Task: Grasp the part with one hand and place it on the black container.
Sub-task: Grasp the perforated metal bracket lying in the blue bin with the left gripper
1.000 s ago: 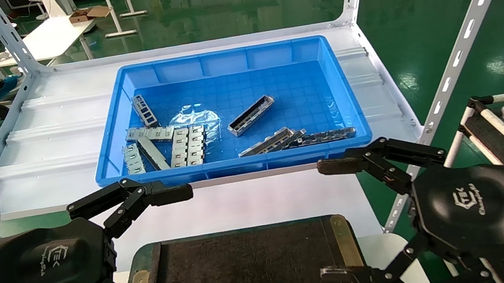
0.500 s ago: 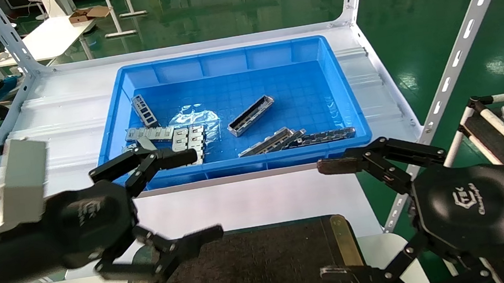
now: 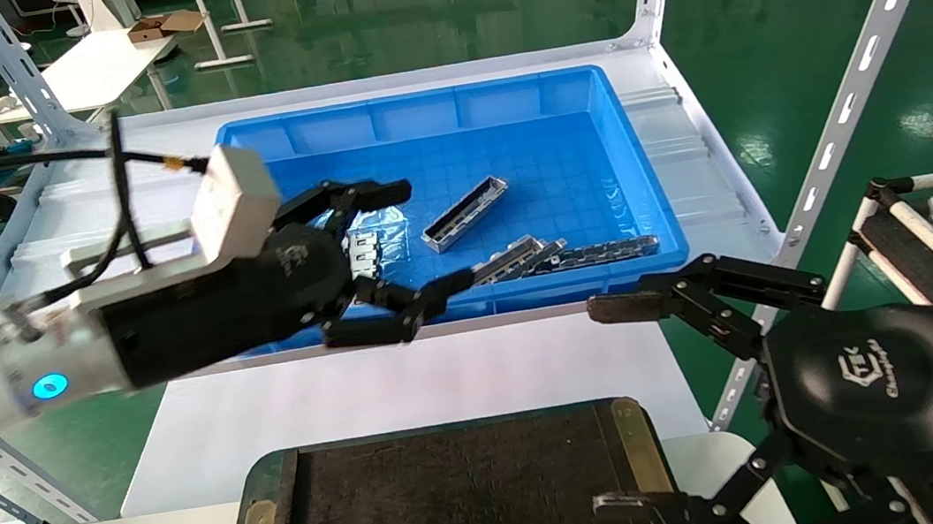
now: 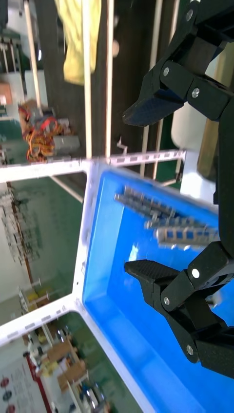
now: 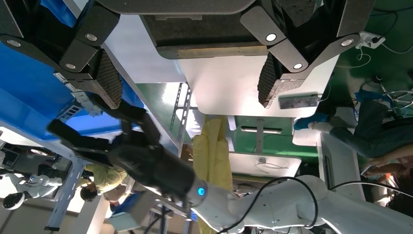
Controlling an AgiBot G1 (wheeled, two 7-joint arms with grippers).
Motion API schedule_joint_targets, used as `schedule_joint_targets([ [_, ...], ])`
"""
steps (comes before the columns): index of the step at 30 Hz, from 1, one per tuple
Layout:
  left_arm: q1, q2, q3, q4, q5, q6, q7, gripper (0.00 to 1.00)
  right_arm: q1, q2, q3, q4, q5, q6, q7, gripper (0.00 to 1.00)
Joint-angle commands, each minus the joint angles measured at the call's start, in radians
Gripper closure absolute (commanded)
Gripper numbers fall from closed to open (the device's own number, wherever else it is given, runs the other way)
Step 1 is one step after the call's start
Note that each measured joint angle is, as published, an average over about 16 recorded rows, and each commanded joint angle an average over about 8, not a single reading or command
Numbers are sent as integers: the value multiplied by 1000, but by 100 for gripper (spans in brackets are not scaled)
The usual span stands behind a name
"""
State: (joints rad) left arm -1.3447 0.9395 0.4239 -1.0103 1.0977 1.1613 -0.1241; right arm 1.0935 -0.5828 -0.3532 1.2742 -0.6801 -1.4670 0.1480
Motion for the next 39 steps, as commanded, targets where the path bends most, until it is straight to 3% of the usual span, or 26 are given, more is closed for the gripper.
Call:
schedule_joint_targets([
  [1, -27, 35, 12, 41, 26, -21, 14, 0, 0, 0, 0, 0, 0, 0, 0, 0],
  [19, -260, 367, 70, 631, 171, -253, 270, 0, 0, 0, 0, 0, 0, 0, 0, 0],
  [26, -301, 418, 89, 770, 176, -314, 352, 0, 0, 0, 0, 0, 0, 0, 0, 0],
  [33, -293, 428, 136, 798, 160, -349, 351, 0, 0, 0, -1, 0, 0, 0, 0, 0],
  [34, -290, 428, 144, 797, 157, -353, 345, 2, 0, 0, -1, 0, 0, 0, 0, 0],
  [36, -284, 429, 161, 792, 150, -361, 333, 23, 0, 0, -1, 0, 0, 0, 0, 0],
  [37, -281, 429, 170, 789, 146, -366, 326, 35, 0, 0, -1, 0, 0, 0, 0, 7],
  [39, -275, 430, 187, 783, 138, -375, 311, 60, 0, 0, -1, 0, 0, 0, 0, 32],
])
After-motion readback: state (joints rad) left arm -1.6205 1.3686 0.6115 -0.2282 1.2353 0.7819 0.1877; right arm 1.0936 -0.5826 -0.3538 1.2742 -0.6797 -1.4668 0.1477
